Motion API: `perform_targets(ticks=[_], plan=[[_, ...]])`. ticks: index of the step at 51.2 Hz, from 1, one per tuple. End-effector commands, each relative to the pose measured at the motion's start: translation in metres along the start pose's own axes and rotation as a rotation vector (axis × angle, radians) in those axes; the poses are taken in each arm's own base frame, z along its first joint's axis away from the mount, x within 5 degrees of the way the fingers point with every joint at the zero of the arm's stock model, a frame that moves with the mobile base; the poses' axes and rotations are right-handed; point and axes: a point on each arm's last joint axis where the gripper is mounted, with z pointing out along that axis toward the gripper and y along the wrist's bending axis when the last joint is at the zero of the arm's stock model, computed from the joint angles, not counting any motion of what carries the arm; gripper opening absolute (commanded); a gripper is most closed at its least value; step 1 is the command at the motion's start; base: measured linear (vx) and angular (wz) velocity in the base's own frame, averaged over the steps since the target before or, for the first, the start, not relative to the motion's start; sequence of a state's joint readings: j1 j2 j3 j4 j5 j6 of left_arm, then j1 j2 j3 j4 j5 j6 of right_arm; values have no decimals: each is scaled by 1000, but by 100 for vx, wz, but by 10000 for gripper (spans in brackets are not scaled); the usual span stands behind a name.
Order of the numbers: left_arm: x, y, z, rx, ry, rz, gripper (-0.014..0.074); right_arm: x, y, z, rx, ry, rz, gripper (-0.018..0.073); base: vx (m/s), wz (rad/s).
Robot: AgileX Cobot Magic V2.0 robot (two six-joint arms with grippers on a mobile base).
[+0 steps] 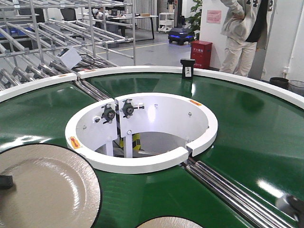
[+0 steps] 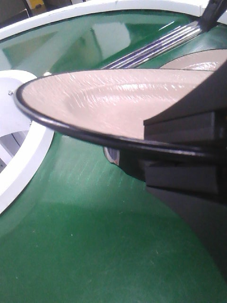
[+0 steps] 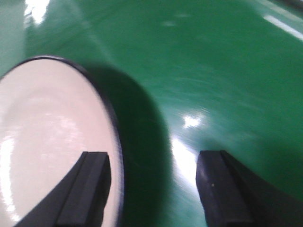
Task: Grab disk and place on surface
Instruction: 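Lift both plates upright off the carousel with both grippers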
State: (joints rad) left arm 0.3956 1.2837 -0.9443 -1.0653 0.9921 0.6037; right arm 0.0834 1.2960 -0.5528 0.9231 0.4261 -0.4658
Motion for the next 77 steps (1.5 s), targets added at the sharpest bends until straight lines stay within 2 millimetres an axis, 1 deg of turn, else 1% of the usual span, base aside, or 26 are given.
perform_targets(ticks=[1,7,15,22,31,42,47,52,65,71,73,77], plan=[[-10,-22,-11,96,-94,-25,-7,-23,13,5,-83,-40,-25,465,0,0],[-10,-23,-11,98,-91,-25,-7,-30,16,22,-127,25,-42,465,0,0],[-10,-23,-11,98,-91,-25,-7,-30,16,45,-179,155,-59,465,0,0],[-10,-23,-11,98,-91,-25,-7,-31,14,62,-206,217,-57,465,0,0],[-9,-26,-8,99,-91,-5,-7,-28,19,71,-284,313,-54,465,0,0],[-9,-28,-5,97,-96,35,-7,-20,27,75,-307,359,-85,456,0,0],[-10,-28,-5,90,-105,34,-7,-16,33,76,-323,380,-105,435,0,0],[-10,-27,-5,86,-111,34,-7,-14,35,76,-328,388,-125,374,0,0],[-11,-26,-5,77,-122,33,-7,-15,35,76,-331,381,-116,116,0,0],[-12,-26,-5,69,-133,32,-7,-15,38,71,-346,379,-126,4,0,0],[-12,-25,-5,68,-136,32,-7,-16,40,69,-352,372,-126,-15,0,0],[-14,-24,-6,57,-150,30,-7,-19,43,62,-359,349,-127,-13,0,0]])
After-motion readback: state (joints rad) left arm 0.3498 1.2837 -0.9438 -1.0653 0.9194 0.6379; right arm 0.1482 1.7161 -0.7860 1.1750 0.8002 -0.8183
